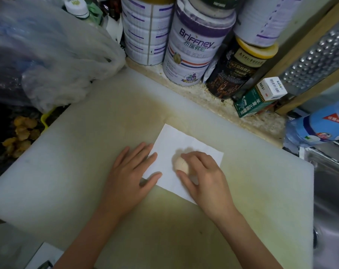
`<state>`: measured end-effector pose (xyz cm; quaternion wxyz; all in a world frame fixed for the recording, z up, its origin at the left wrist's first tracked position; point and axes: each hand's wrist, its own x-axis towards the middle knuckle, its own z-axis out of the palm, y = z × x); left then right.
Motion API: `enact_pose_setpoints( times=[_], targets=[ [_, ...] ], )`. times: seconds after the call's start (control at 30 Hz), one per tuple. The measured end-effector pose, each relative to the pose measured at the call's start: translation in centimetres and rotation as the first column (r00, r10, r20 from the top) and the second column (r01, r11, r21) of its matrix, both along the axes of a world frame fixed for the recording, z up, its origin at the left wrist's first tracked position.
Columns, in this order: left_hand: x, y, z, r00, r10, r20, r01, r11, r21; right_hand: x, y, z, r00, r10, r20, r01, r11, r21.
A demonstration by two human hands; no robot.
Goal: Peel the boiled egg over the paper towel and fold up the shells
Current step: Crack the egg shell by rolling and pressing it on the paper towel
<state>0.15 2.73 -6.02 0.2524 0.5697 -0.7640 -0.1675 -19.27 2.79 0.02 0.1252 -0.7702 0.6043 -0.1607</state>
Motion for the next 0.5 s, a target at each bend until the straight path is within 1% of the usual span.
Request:
enact_pose_setpoints(
  times=[0.1,0.23,0.37,0.4,0.5],
  targets=[
    [0.0,0.0,-0.1,1.0,0.0,-0.006,0.0,1.0,-0.004,0.2,0.0,0.4,0.999,0.0,-0.045,0.002,1.0,0.024],
    [0.1,0.0,-0.2,1.0,-0.004,0.001,0.004,1.0,-0.006,0.4,-0.5,1.5,0.999,0.031,-0.023,-0.03,0.999,0.044],
    [0.1,-0.1,-0.4,1.0,0.0,0.002,0.0,1.0,-0.011,1.0,-0.1,1.7,0.995,-0.022,0.096,0.032,0.994,-0.105],
    [0.1,-0.1,-0.4,1.0,0.001,-0.001,-0.001,1.0,-0.017,1.2,0.1,1.3,0.995,-0.03,0.099,0.042,0.992,-0.117],
    [-0.1,0.1,-0.3,1.0,-0.001,0.002,0.001,1.0,-0.021,1.3,0.8,-0.1,0.998,-0.042,0.047,0.044,0.998,-0.039]
  ],
)
